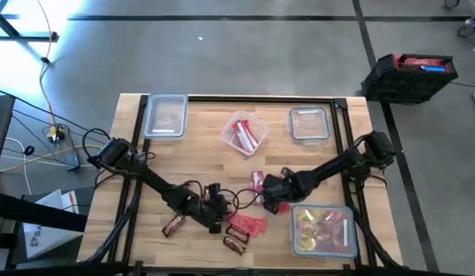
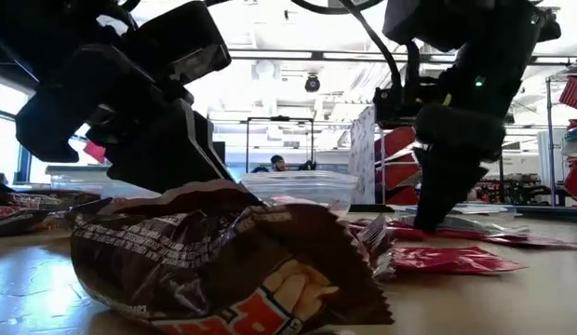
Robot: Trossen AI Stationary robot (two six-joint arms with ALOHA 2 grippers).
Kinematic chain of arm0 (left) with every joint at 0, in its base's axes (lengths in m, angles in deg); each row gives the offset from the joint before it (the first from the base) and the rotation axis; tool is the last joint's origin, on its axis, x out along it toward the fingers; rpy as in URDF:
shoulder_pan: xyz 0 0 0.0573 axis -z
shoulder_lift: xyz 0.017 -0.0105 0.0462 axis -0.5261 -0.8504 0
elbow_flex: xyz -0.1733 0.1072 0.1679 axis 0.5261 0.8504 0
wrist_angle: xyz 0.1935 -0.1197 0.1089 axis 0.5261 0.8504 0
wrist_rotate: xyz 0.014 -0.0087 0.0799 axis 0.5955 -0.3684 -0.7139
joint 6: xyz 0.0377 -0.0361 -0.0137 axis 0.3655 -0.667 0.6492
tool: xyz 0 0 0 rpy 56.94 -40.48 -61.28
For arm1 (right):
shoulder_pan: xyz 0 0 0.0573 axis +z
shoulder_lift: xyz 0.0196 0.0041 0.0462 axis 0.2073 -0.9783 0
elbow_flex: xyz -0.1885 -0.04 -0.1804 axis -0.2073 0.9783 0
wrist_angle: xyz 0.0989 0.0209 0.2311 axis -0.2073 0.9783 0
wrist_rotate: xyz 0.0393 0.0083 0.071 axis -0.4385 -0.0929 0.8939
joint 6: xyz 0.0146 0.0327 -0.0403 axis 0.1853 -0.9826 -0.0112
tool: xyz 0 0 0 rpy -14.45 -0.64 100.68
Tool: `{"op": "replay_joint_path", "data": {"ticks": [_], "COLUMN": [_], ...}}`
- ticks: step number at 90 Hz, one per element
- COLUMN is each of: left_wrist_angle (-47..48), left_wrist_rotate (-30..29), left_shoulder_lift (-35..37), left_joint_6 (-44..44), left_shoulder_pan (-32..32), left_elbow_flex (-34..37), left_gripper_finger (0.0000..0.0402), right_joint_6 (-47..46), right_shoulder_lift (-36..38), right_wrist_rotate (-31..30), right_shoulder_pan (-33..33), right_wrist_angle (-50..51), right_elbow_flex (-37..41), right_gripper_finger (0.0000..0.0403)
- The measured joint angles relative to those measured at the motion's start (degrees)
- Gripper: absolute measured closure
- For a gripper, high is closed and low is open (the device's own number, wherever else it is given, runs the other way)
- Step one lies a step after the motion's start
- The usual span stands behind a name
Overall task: Sort candy
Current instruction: Put the strawberry red into the upper middle transparent bin
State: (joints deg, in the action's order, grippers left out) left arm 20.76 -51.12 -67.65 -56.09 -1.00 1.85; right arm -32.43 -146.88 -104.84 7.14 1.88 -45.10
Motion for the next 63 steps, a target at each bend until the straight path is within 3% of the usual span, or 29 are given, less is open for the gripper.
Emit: {"op": "replay_joint_path", "data": {"ticks": [10, 25, 47, 63], "left_wrist_angle": [0.0, 0.0, 0.0, 0.0], "left_wrist_rotate": [0.0, 0.0, 0.0, 0.0], "left_shoulder_lift": [0.0, 0.0, 0.0, 0.0], "left_joint_6": [0.0, 0.0, 0.0, 0.0], "left_shoulder_pan": [0.0, 0.0, 0.0, 0.0], "left_elbow_flex": [0.0, 0.0, 0.0, 0.0], "left_gripper_finger": [0.0275, 0.0275, 0.0275, 0.0275], "right_joint_6": [0.0, 3.2, 8.5, 9.1], "right_shoulder_lift": [0.0, -0.4, -0.3, -0.2], "right_wrist_rotate": [-0.1, 0.4, 0.3, -4.5], "right_shoulder_pan": [-1.0, -2.4, -5.3, -8.6], "right_wrist_angle": [0.5, 5.5, 14.5, 17.6], "right_elbow_flex": [-0.5, -5.3, -18.2, -26.7], "right_gripper_finger": [0.0395, 0.0399, 0.0403, 0.0403]}}
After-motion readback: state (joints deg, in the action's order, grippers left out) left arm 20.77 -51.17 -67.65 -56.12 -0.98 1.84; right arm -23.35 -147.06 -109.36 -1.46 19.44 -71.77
